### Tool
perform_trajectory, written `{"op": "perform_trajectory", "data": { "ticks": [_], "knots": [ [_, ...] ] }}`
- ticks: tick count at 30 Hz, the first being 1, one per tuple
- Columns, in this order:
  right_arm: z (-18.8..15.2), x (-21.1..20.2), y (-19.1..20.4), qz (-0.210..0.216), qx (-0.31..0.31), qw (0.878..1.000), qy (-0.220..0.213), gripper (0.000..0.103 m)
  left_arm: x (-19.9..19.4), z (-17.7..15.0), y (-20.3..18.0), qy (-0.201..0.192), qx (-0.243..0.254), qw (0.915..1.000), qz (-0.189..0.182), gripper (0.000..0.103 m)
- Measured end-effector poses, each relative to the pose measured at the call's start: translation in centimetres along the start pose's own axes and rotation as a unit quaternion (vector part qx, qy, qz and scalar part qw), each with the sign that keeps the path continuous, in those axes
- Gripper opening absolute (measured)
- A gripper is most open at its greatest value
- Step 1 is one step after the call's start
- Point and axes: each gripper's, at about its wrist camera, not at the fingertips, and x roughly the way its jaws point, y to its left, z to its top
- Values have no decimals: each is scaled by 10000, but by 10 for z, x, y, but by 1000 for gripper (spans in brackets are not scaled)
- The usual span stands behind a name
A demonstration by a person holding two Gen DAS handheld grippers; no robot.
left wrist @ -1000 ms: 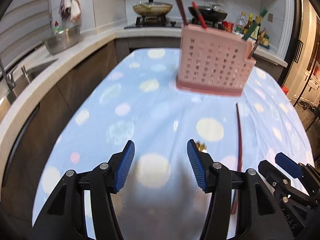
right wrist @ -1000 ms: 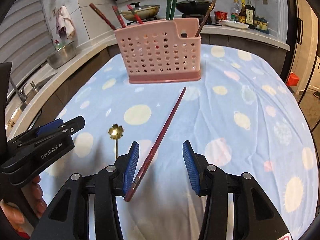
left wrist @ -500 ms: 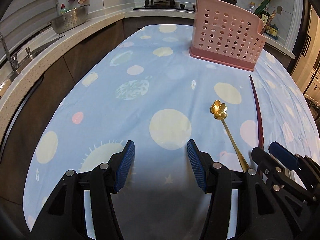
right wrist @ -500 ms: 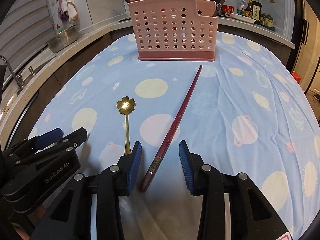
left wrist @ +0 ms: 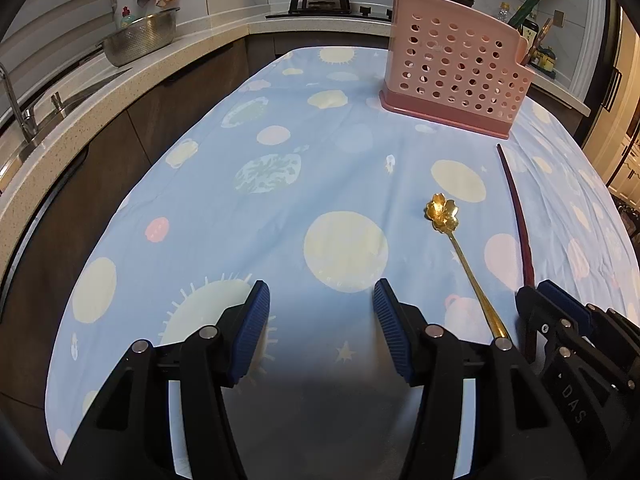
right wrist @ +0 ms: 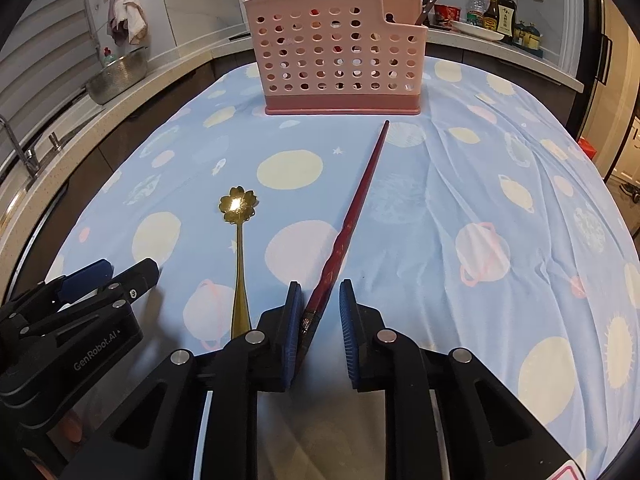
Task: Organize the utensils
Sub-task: 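Lower the right tool onto the last dark red chopstick and close it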
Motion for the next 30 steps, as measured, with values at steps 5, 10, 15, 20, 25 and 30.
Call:
{"op": "perform_trajectory", "data": {
  "ticks": [5,10,15,20,25,30],
  "knots": [
    [-2,-2,-6,37,53,10000,36,14,1,-1,0,7,-14,10000,11,52],
    [0,-1,-1,45,-12,10000,62,15,0,-2,-1,20,-2,10000,10,52],
    [-4,-2,-1,-16,-92,10000,18,14,-1,-2,-5,43,27,10000,-8,52],
    [-12,-10,-12,-30,-48,10000,25,7,-3,-3,-13,53,85,9999,-77,52],
    [-21,-19,-26,-107,19,9999,11,7,-5,-4,-24,55,162,9997,-182,52],
    [-25,-25,-40,-93,203,9997,15,7,-7,-6,-41,104,278,9986,-443,55]
  ]
}}
